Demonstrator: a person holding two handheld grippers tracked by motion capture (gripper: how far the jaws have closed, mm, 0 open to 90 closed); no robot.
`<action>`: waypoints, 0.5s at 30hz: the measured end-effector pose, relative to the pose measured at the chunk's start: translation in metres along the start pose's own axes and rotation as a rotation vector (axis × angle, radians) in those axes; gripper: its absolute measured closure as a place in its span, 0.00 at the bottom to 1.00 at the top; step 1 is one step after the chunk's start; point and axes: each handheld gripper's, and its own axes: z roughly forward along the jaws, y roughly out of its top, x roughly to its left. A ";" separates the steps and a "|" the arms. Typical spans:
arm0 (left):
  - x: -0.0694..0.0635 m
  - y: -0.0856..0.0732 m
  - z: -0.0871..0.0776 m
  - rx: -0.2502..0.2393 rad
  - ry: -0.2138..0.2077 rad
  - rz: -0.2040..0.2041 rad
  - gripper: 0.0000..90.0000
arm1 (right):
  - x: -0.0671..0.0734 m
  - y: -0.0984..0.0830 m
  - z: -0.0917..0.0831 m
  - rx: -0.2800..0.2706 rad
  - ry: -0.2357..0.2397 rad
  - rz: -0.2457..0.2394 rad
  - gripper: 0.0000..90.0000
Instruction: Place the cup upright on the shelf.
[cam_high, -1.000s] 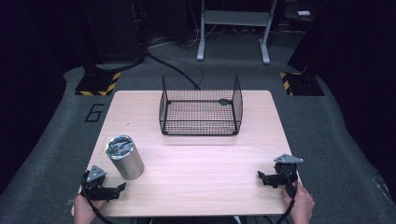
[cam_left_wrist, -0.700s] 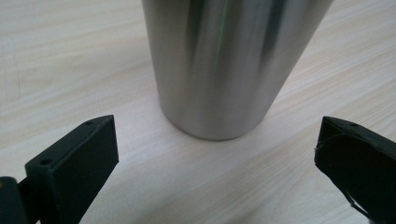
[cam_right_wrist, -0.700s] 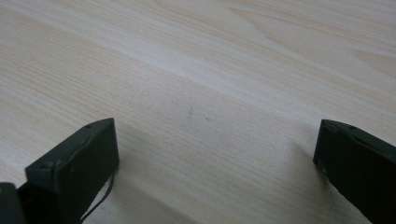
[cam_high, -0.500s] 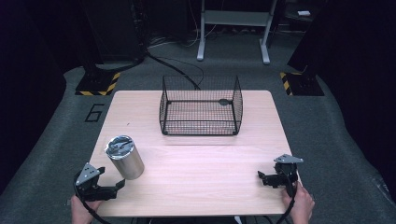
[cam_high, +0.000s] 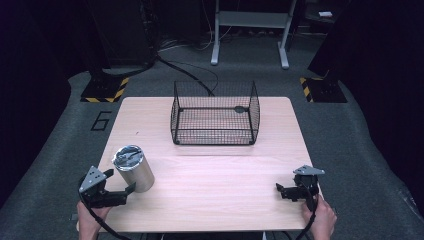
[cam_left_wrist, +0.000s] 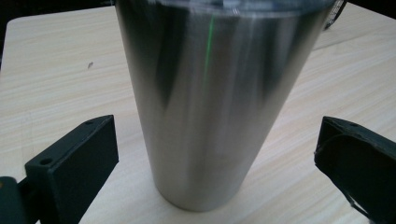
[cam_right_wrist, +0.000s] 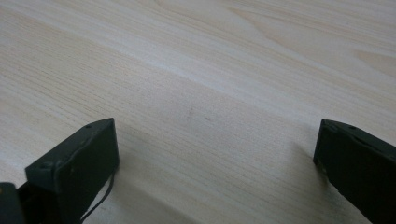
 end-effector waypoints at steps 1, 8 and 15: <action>0.001 0.004 0.001 -0.005 -0.002 -0.002 0.00 | 0.001 0.000 0.000 0.006 0.001 0.008 0.00; 0.006 0.017 0.006 -0.059 -0.020 -0.001 0.00 | 0.001 0.000 0.000 0.002 0.000 0.008 0.00; 0.006 0.025 0.014 -0.086 -0.053 0.006 0.00 | 0.000 0.000 0.000 0.000 -0.001 0.002 0.00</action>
